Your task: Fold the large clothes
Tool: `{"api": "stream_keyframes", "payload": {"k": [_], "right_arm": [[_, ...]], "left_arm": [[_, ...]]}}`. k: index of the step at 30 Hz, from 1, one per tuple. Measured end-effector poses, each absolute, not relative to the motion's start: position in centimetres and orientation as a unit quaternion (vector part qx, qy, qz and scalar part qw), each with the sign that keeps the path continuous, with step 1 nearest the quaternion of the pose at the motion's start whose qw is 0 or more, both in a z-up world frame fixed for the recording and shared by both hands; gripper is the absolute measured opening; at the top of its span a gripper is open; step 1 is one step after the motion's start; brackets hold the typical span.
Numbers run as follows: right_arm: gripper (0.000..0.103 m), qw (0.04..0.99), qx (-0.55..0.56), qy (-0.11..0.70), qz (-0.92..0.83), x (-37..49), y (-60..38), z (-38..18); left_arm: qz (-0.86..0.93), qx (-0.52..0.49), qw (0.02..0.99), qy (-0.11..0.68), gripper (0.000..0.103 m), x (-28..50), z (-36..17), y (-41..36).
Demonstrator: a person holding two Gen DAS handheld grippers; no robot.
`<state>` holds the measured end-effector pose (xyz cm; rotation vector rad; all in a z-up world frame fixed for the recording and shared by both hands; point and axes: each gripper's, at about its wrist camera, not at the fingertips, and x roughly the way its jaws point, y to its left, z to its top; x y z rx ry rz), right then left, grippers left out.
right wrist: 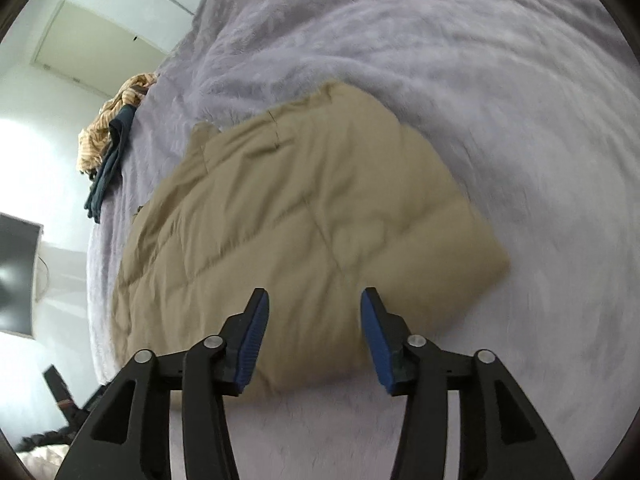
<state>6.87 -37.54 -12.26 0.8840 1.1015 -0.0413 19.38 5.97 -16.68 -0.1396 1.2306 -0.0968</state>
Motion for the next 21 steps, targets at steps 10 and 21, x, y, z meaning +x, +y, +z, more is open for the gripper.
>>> {"api": "stream_keyframes", "payload": {"k": [10,21], "right_arm": [[0.061,0.728,0.448,0.519,-0.014,3.9,-36.1,-14.3],[0.1,0.691,0.51,0.512,-0.007,3.4,-35.8,-17.0]], "left_arm": [[-0.049,-0.079,0.81,0.579,0.098,16.2,-16.9,5.4],[-0.052,-0.162,0.77,0.615,0.102,15.5,-19.7,6.2]]}}
